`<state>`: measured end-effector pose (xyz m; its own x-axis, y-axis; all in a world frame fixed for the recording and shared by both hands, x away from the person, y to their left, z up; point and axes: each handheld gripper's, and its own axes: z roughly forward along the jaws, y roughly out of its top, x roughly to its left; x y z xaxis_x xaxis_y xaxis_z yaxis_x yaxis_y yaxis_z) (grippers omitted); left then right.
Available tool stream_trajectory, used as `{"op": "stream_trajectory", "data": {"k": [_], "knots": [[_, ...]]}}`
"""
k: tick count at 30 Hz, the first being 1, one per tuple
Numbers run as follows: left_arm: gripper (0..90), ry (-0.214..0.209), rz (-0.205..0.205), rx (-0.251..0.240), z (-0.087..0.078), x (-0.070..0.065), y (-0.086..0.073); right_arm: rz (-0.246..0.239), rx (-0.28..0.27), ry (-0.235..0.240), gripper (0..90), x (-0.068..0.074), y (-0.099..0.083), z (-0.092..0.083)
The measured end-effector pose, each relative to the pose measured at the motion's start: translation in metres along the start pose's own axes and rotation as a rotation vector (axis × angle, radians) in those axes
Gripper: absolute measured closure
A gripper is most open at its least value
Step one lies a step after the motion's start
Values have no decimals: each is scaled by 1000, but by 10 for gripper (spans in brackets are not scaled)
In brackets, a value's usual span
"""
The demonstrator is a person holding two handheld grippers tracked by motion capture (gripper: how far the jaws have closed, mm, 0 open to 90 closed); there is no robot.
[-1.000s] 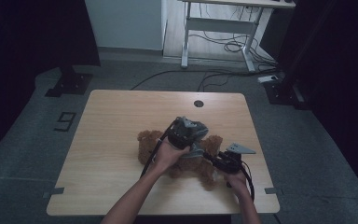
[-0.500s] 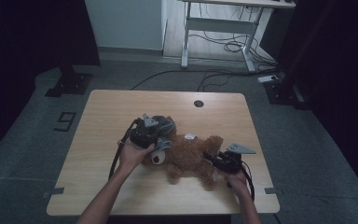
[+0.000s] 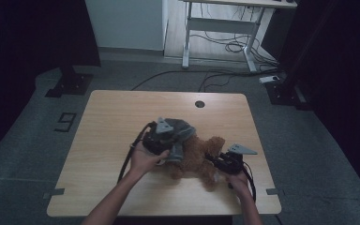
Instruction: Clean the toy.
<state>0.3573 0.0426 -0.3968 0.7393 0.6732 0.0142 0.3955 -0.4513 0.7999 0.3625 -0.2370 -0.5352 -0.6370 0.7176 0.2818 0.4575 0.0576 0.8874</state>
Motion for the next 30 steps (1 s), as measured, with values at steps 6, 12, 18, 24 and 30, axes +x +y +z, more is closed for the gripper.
{"op": "stream_trajectory", "data": {"k": [6,12,18,24,30], "knots": [[762,-30,66,65,53,-37,26,2,2,0,646,0,0,0],[763,-5,37,139,91,-27,18,2,1,-3,647,0,-1,0],[766,33,8,97,71,-7,4,-4,2,-1,647,0,-1,1],[767,156,18,107,47,21,-20,-5,3,-5,647,0,-1,1],[769,126,-99,81,21,58,-41,-8,2,5,646,1,-1,2]]}}
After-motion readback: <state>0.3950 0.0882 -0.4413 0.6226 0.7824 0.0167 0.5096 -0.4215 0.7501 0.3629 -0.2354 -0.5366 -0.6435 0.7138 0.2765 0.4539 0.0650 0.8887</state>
